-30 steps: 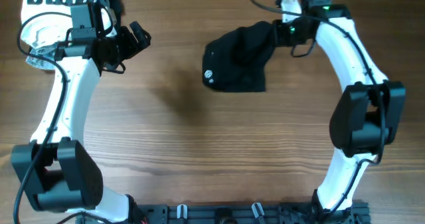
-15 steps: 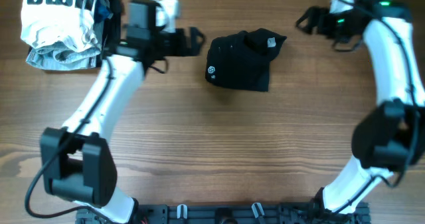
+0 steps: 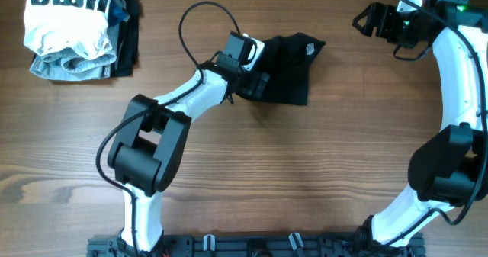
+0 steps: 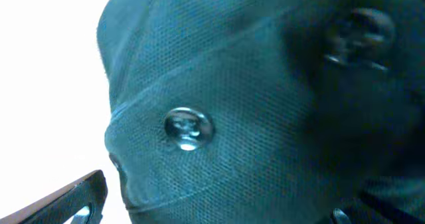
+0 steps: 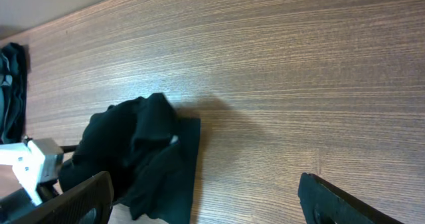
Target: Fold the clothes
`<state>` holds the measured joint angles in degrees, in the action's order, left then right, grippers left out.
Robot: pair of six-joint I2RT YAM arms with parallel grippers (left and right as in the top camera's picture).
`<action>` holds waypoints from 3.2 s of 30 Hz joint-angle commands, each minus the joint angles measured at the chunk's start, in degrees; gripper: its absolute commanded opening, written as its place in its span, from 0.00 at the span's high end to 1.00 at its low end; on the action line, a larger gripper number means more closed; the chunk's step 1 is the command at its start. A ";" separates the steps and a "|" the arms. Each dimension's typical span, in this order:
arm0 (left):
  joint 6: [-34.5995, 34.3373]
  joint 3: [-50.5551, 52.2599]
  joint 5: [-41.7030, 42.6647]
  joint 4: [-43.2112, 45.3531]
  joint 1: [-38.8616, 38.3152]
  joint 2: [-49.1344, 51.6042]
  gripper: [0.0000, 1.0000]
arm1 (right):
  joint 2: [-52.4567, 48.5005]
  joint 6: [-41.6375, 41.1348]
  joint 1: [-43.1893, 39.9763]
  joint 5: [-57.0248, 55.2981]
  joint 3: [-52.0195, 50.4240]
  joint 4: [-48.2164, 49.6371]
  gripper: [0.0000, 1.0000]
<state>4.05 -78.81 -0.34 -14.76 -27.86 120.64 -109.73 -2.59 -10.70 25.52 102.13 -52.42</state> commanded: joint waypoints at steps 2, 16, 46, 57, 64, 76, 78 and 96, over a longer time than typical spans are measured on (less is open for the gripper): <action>1.29 0.26 -20.44 -1.75 0.46 1.66 0.00 | -0.72 -0.59 0.24 0.87 -0.42 0.15 0.10; 6.27 -6.27 -1.31 -19.87 -5.38 -20.15 0.00 | -0.72 -1.09 0.24 0.90 -0.44 -0.79 0.09; 2.43 -12.11 -18.62 -17.11 -0.37 -2.14 0.96 | -0.74 -1.99 0.22 -1.11 -0.44 -0.52 0.06; 12.48 -17.97 -24.74 -12.37 16.72 -17.57 0.96 | -0.74 -2.10 0.24 -1.09 -0.44 -0.59 0.06; 34.97 -17.97 -20.02 7.52 38.71 -17.31 0.96 | -0.72 -3.61 0.24 -1.09 -0.44 0.61 0.07; 36.00 -17.97 -7.17 12.04 47.17 -0.94 0.96 | -0.74 -7.61 0.24 -1.07 -0.44 2.54 0.08; 36.00 -17.97 -7.17 11.96 45.27 -0.94 0.96 | -0.74 -8.09 0.24 -1.07 -0.44 2.91 0.08; 3.61 -17.97 -12.70 6.82 31.30 -12.13 0.00 | -0.74 -9.46 0.24 -1.07 -0.44 4.42 0.08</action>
<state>22.02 -95.59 -11.00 -8.16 2.04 114.19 -109.73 -11.75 -10.70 24.99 102.13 -47.94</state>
